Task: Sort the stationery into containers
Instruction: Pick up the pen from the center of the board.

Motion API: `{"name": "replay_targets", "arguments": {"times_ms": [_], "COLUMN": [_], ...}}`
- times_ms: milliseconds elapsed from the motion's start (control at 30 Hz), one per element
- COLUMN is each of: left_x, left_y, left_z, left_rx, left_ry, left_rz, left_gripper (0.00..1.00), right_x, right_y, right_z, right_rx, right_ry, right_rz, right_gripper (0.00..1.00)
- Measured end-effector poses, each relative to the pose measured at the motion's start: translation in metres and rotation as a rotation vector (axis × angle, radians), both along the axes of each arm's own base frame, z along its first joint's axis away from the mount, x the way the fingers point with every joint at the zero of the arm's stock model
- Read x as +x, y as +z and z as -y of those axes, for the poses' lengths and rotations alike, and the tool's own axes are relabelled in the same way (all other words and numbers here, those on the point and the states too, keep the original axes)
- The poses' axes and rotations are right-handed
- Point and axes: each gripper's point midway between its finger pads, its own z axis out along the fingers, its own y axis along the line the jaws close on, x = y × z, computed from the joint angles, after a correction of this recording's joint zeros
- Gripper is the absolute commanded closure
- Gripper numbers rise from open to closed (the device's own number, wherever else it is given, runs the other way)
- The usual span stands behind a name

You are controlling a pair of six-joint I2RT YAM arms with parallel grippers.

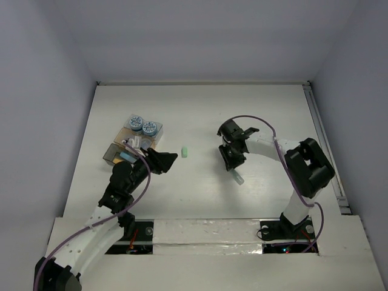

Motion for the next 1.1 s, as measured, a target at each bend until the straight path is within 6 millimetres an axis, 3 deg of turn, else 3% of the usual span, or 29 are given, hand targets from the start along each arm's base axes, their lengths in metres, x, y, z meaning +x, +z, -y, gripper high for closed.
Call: {"name": "replay_targets", "arguments": {"times_ms": [167,333,400,567,700,1100], "left_x": [-0.013,-0.043,-0.051,-0.043,-0.037,-0.005], "left_y": [-0.012,-0.045,-0.061,-0.082,-0.096,-0.095], "left_z": [0.027,0.069,0.079,0.091,0.106,0.149], "left_rx": [0.021,0.094,0.129,0.167,0.207,0.225], "left_ry": [-0.116,-0.278,-0.306,-0.283,-0.279,-0.228], "left_rz": [-0.032,-0.117,-0.153,-0.182,-0.203,-0.140], "left_gripper": [0.53,0.49,0.43,0.39,0.39,0.44], "right_x": [0.015,0.037,0.042,0.045,0.043,0.027], "right_y": [0.004,0.020,0.032,0.069,0.086,0.092], "right_z": [-0.021,-0.044,-0.052,-0.066,-0.073,-0.092], "right_rx": [0.098,0.236,0.301,0.473,0.573,0.669], "right_ry": [-0.077,-0.186,-0.221,-0.284,-0.308,-0.291], "right_rz": [0.045,0.132,0.165,0.236,0.254,0.226], "right_gripper": [1.00,1.00,1.00,1.00,1.00,1.00]}}
